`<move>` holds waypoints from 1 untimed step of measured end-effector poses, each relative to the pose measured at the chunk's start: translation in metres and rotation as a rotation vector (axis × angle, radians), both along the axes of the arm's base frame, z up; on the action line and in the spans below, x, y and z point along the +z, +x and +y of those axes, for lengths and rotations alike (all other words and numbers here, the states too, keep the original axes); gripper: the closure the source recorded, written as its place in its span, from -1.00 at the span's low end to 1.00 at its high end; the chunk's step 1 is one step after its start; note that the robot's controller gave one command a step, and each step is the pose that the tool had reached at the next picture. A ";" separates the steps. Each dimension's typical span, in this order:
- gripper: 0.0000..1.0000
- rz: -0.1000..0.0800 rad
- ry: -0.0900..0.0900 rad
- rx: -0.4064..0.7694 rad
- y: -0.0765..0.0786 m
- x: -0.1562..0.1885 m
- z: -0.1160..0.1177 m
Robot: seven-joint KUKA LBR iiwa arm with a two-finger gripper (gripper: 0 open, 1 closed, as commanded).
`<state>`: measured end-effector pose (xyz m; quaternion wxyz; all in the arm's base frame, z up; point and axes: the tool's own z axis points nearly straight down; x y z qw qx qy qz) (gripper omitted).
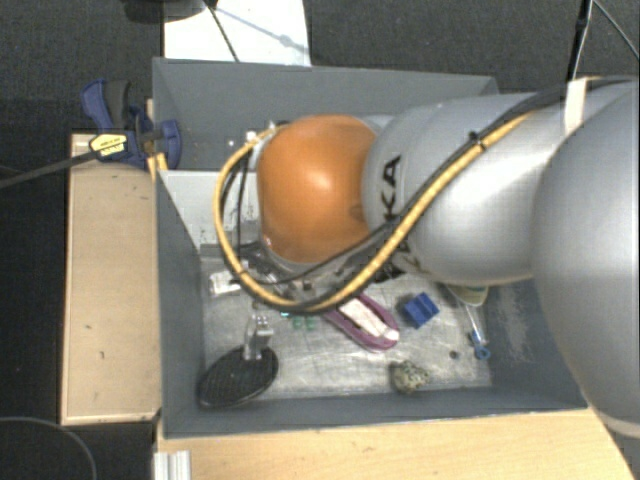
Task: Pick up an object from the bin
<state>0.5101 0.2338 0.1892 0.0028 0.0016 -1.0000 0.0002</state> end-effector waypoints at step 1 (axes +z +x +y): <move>-1.00 -0.024 0.006 0.136 -0.029 -0.118 -0.024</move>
Offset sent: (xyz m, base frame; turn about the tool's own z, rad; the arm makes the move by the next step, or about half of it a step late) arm -0.0344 -0.0245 -0.1192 -0.1404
